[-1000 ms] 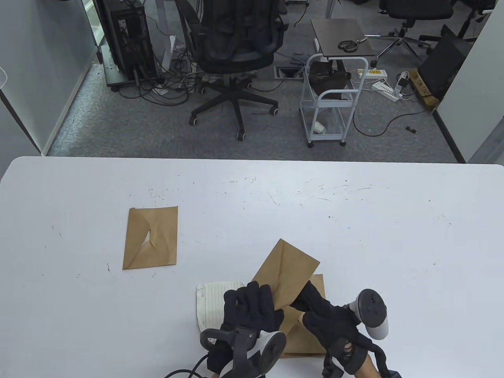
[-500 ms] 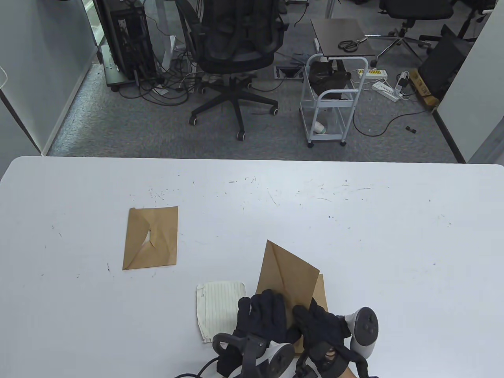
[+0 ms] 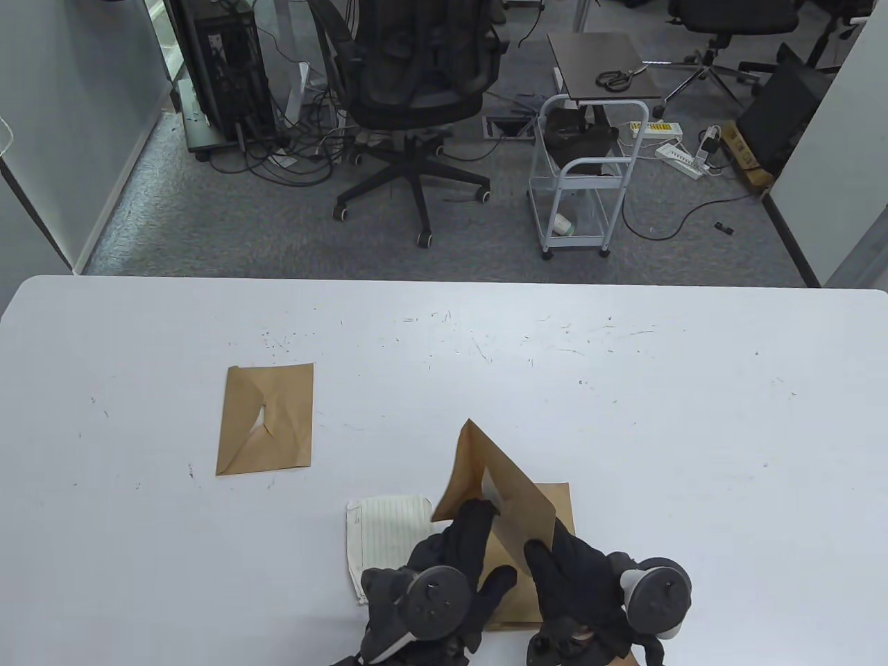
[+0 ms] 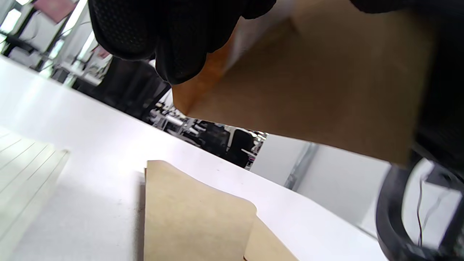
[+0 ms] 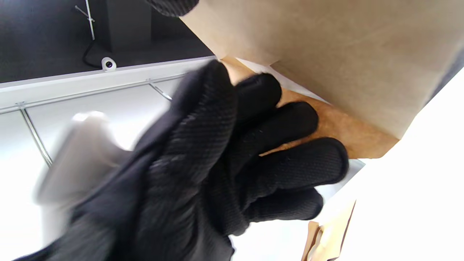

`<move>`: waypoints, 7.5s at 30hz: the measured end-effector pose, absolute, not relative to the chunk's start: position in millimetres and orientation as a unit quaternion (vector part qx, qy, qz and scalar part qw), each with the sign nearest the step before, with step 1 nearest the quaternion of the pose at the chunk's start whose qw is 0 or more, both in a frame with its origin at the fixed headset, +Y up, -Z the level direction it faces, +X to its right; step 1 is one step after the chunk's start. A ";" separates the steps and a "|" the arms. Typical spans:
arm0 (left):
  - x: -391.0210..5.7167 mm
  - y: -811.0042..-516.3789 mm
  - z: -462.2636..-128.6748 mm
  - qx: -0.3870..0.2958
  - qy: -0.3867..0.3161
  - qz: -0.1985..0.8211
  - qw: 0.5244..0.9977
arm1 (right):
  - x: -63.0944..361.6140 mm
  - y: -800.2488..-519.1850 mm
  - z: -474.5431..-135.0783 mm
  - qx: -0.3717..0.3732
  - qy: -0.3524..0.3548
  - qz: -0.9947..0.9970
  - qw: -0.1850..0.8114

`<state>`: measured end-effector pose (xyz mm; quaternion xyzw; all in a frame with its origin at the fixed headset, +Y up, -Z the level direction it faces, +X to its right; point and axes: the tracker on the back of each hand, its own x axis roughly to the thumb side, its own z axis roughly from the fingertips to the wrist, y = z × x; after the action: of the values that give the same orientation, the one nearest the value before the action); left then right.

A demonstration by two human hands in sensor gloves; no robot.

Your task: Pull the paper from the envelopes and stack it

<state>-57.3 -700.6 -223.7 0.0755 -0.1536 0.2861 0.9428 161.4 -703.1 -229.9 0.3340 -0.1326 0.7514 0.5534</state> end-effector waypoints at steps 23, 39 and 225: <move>-104.7 -717.0 -262.0 -0.082 -0.151 0.644 0.746 | 170.6 -707.9 -247.2 0.359 -0.027 0.703 0.614; -112.5 -706.7 -262.2 -0.019 -0.146 0.589 0.794 | 183.7 -699.1 -247.5 0.273 -0.058 0.791 0.544; -167.5 -627.4 -297.2 0.230 -0.107 0.100 0.962 | 209.2 -714.0 -262.5 0.012 0.107 0.974 0.199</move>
<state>-167.5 -627.4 -297.2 0.2304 -0.1067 0.1001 0.9620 209.2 -714.0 -262.5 0.0119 0.1072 0.9741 0.1987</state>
